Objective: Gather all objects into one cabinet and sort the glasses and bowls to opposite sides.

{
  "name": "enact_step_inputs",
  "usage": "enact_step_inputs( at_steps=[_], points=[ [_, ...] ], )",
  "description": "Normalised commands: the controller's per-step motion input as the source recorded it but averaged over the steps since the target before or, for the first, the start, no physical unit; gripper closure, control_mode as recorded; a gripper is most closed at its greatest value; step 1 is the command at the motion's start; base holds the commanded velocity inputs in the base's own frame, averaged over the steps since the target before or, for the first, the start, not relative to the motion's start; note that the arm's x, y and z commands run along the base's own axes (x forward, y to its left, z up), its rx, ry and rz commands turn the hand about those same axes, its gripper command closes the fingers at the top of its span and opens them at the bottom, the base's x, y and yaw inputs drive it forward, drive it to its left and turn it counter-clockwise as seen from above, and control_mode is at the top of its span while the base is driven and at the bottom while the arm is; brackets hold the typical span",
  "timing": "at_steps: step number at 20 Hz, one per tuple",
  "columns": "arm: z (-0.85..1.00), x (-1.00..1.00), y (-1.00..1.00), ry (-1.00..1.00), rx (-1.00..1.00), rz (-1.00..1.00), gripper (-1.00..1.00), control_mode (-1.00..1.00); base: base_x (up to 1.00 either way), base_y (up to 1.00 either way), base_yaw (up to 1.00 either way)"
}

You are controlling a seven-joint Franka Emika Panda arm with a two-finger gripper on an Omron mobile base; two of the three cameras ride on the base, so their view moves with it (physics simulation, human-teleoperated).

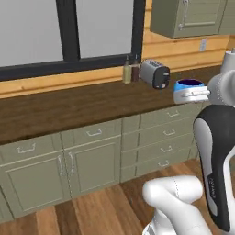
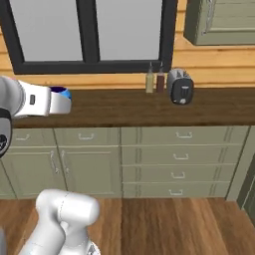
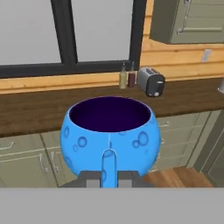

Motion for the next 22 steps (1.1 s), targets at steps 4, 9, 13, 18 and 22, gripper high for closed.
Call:
enact_step_inputs(
  at_steps=[4, 9, 13, 18, 22],
  points=[
    [0.0, 0.0, 0.0, 0.0, 0.0, 0.0, 1.0, 1.0, 0.15, -0.79, -0.48],
    [0.0, 0.0, 0.0, 0.0, 0.0, 0.0, 1.0, 1.0, 0.2, -0.5, -0.65],
    [0.0, 0.0, 0.0, 0.0, 0.0, 0.0, 1.0, 1.0, 0.23, -0.04, -0.74],
    [0.0, 0.0, 0.0, 0.0, 0.0, 0.0, 1.0, 1.0, 0.29, 0.0, -0.75],
    [0.0, 0.0, 0.0, 0.0, 0.0, 0.0, 1.0, 1.0, 0.41, 0.0, -0.73]
  ],
)
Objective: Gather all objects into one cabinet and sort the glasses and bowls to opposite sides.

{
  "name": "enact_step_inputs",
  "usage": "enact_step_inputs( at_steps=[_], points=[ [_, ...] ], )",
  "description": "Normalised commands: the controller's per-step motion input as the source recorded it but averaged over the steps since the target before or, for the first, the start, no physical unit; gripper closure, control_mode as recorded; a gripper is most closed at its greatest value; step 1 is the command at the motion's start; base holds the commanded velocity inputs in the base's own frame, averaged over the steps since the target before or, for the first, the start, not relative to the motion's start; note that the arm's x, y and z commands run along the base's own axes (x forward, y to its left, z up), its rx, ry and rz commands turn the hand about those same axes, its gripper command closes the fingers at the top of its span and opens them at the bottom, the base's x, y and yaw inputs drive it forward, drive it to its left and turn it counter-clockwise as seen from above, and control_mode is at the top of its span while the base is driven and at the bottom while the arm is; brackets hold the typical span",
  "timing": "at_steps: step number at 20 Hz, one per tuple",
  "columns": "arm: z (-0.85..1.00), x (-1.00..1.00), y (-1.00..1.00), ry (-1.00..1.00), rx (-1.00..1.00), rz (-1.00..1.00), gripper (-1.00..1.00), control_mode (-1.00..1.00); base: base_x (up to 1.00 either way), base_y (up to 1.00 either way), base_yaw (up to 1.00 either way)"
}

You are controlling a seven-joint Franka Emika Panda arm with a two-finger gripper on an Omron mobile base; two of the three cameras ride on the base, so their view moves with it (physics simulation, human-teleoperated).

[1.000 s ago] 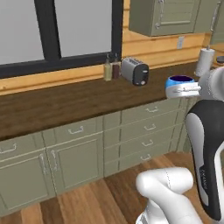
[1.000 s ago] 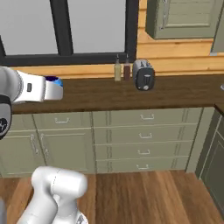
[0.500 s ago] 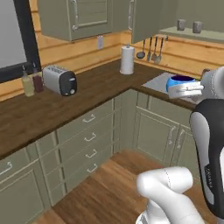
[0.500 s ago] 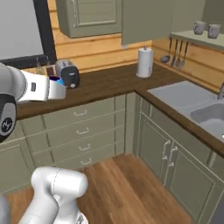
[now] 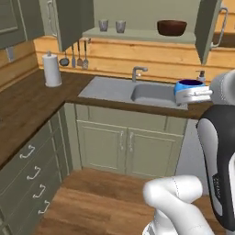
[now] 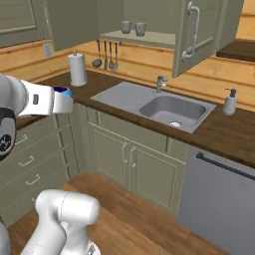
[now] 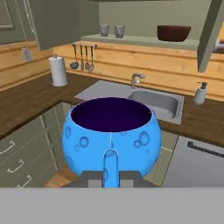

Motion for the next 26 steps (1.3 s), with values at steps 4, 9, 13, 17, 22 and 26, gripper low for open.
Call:
enact_step_inputs(
  at_steps=[4, 9, 13, 17, 22, 26],
  points=[
    [0.0, 0.0, 0.0, 0.0, 0.0, 0.0, 1.0, 1.0, 0.6, 0.36, -0.59],
    [0.0, 0.0, 0.0, 0.0, 0.0, 0.0, 1.0, 1.0, 0.5, 0.81, -0.33],
    [0.0, 0.0, 0.0, 0.0, 0.0, 0.0, 1.0, 1.0, 0.47, 0.9, -0.25],
    [0.0, 0.0, 0.0, 0.0, 0.0, 0.0, 1.0, 1.0, 0.43, 0.54, -0.24],
    [0.0, 0.0, 0.0, 0.0, 0.0, 0.0, 1.0, 1.0, 0.4, 0.23, -0.36],
    [0.0, 0.0, 0.0, 0.0, 0.0, 0.0, 1.0, 1.0, 0.53, 0.31, -0.24]
  ],
)
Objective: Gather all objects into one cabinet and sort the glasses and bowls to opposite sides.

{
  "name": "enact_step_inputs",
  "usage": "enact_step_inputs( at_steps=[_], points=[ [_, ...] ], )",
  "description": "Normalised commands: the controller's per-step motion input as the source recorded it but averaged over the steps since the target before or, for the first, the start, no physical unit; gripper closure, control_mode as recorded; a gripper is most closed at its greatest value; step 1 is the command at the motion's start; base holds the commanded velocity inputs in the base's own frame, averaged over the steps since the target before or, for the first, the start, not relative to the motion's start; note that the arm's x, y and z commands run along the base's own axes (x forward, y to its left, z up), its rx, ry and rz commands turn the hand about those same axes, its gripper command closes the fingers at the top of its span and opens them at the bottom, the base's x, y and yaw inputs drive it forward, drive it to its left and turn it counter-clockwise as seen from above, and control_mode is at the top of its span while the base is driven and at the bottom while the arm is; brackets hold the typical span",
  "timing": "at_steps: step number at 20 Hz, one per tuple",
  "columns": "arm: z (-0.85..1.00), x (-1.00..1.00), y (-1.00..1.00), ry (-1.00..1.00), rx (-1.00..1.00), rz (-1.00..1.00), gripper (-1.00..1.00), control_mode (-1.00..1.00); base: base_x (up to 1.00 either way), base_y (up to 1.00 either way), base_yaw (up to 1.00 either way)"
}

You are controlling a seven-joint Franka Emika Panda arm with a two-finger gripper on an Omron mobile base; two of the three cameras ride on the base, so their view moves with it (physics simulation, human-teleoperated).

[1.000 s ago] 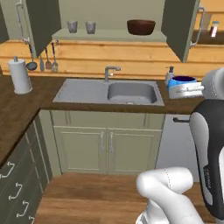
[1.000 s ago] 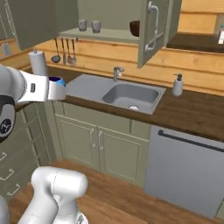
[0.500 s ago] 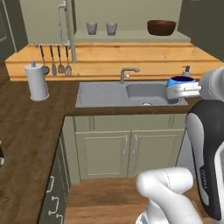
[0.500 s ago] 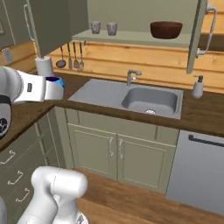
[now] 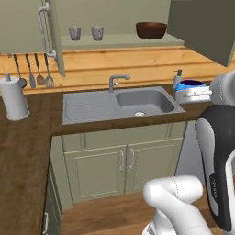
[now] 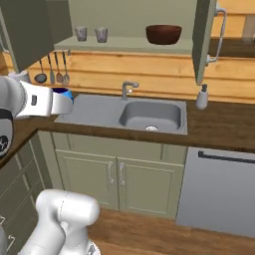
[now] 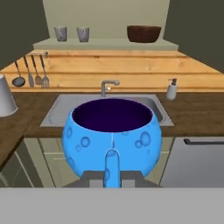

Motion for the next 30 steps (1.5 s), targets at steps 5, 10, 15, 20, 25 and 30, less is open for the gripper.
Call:
enact_step_inputs(
  at_steps=[5, 10, 15, 20, 25, 30],
  points=[
    [0.0, 0.0, 0.0, 0.0, 0.0, 0.0, 1.0, 1.0, 0.68, 0.19, -0.01],
    [0.0, 0.0, 0.0, 0.0, 0.0, 0.0, 1.0, 1.0, 0.75, 0.0, 0.02],
    [0.0, 0.0, 0.0, 0.0, 0.0, 0.0, 1.0, 1.0, 0.53, 0.2, 0.0],
    [0.0, 0.0, 0.0, 0.0, 0.0, 0.0, 1.0, 1.0, 0.38, 0.44, 0.0],
    [0.0, 0.0, 0.0, 0.0, 0.0, 0.0, 1.0, 1.0, 0.27, 0.25, 0.0],
    [0.0, 0.0, 0.0, 0.0, 0.0, 0.0, 1.0, 1.0, 0.37, 0.09, 0.0]
  ],
)
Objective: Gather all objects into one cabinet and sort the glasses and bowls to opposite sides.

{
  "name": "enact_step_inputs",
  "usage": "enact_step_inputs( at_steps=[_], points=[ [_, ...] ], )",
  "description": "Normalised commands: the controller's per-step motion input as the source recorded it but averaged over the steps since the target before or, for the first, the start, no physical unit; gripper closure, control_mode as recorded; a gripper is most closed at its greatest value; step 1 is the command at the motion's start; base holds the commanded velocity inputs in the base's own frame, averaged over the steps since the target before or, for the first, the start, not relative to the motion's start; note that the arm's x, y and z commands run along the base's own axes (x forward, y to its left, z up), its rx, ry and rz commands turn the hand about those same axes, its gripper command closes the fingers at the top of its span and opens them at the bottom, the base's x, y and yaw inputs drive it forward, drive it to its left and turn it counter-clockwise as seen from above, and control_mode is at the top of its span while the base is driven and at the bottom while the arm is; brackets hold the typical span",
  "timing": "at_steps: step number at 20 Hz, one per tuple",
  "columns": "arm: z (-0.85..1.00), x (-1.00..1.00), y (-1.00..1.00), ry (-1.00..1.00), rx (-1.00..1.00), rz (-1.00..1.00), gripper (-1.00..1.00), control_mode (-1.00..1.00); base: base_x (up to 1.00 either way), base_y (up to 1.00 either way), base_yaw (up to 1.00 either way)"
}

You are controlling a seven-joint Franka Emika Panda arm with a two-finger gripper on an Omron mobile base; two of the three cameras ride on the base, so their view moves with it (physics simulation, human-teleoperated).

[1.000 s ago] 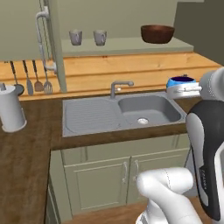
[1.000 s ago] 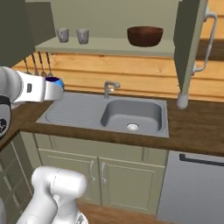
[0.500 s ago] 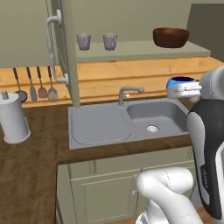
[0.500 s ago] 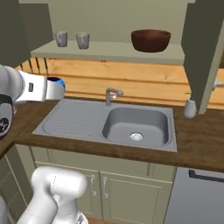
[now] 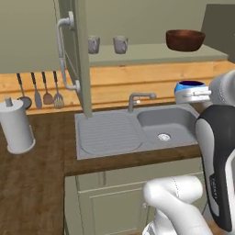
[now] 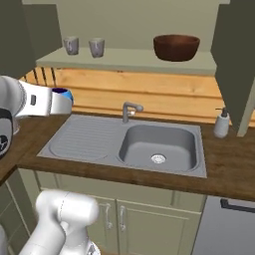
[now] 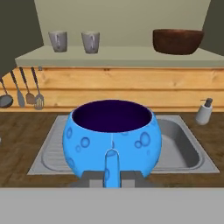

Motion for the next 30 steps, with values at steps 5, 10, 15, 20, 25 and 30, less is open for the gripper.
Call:
enact_step_inputs(
  at_steps=[5, 10, 15, 20, 25, 30],
  points=[
    [0.0, 0.0, 0.0, 0.0, 0.0, 0.0, 1.0, 1.0, 0.58, 0.0, 0.0],
    [0.0, 0.0, 0.0, 0.0, 0.0, 0.0, 1.0, 1.0, 0.53, 0.0, 0.0],
    [0.0, 0.0, 0.0, 0.0, 0.0, 0.0, 1.0, 1.0, 0.36, 0.0, 0.0],
    [0.0, 0.0, 0.0, 0.0, 0.0, 0.0, 1.0, 1.0, 0.24, 0.0, 0.0],
    [0.0, 0.0, 0.0, 0.0, 0.0, 0.0, 1.0, 1.0, 0.17, 0.0, 0.0],
    [0.06, 0.04, 0.0, 0.0, 0.0, 0.03, 1.0, -1.0, 0.03, 0.0, 0.0]
  ],
)
